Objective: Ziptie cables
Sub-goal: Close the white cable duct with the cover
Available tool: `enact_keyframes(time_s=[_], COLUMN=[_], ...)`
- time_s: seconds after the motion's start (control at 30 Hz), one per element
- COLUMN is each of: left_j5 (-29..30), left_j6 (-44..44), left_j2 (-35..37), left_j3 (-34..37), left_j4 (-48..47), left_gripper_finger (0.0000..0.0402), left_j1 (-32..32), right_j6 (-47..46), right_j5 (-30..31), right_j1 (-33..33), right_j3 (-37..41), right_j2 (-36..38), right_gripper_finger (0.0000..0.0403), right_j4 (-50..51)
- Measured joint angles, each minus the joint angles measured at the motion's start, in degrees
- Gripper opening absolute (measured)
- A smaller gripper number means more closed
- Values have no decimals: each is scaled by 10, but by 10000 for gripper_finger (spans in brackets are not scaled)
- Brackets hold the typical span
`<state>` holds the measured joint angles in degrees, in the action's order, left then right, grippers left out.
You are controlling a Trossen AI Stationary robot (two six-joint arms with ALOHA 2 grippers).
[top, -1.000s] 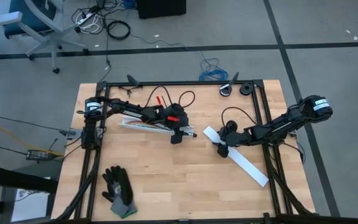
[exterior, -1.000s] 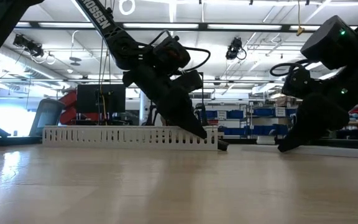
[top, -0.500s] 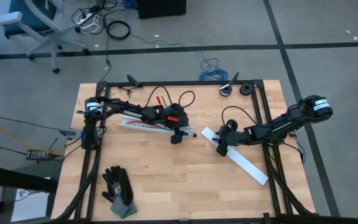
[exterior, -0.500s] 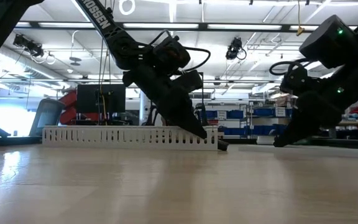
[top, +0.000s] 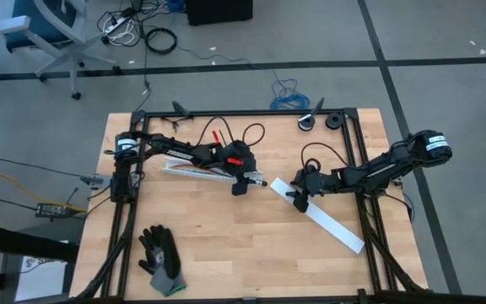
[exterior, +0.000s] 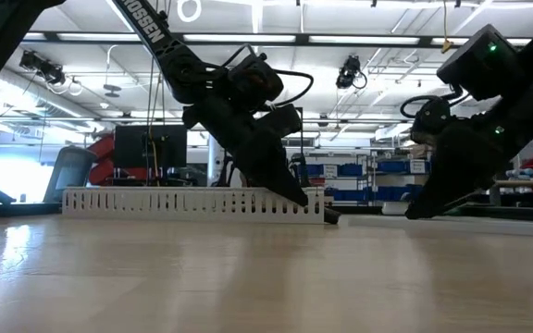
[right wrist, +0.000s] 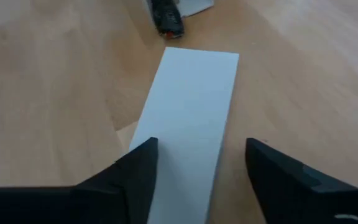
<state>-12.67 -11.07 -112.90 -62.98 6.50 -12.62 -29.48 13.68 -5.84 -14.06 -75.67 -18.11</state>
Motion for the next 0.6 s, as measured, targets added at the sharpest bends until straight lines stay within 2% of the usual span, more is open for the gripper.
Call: enact_keyframes(time_s=[0.13, 0.23, 0.37, 0.47, 0.6], left_j5=[0, 0, 0, 0, 0], left_j6=[1, 1, 1, -1, -4], left_j2=[0, 0, 0, 0, 0], left_j3=[0, 0, 0, 0, 0], left_j4=[0, 0, 0, 0, 0], left_gripper_finger=[219, 219, 219, 219, 219], left_j1=[0, 0, 0, 0, 0], right_j6=[-2, 13, 2, -46, -49], right_j5=[-30, -45, -50, -91, -105], right_j1=[20, 30, 33, 33, 39], right_j3=[0, 0, 1, 0, 0], right_j2=[8, 14, 16, 16, 18], right_gripper_finger=[275, 294, 306, 309, 309], right_j4=[0, -4, -29, -46, -51])
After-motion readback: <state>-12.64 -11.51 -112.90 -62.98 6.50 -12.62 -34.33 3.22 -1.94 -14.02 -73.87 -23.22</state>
